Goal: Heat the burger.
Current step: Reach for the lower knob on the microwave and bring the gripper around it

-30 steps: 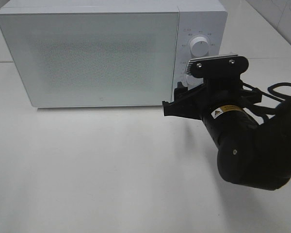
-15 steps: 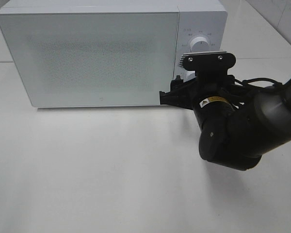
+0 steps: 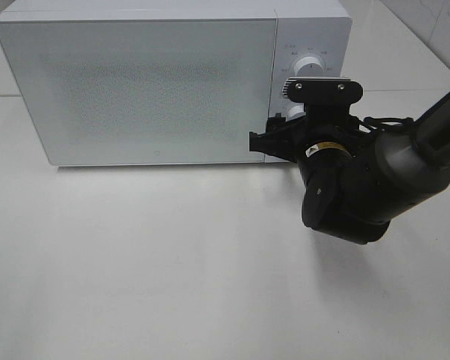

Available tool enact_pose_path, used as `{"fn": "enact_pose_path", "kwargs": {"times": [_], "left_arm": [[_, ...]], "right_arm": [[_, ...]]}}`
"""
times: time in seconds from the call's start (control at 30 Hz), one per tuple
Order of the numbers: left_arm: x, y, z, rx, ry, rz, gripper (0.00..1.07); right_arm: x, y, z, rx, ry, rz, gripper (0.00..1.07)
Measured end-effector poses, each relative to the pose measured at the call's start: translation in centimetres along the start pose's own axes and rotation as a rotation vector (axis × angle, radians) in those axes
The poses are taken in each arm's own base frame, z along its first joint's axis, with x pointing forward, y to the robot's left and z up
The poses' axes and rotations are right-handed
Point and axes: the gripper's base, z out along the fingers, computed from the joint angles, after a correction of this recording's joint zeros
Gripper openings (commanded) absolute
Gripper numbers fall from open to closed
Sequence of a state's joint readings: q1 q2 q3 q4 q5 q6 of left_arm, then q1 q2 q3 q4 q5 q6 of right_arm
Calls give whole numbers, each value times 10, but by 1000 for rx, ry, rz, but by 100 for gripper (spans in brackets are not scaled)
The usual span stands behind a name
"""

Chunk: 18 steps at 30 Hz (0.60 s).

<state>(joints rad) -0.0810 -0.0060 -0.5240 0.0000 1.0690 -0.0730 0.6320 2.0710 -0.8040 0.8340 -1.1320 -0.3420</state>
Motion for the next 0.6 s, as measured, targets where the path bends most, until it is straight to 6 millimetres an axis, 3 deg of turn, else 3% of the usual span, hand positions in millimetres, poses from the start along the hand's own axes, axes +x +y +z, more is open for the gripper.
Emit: {"fn": "enact_pose_path", "kwargs": {"times": [0.37, 0.6], "left_arm": [[0, 0, 0, 0, 0, 0, 98], [0, 0, 0, 0, 0, 0, 98]], "right_arm": [[1, 1, 9, -27, 20, -1, 75], [1, 1, 9, -29, 5, -10, 65]]}}
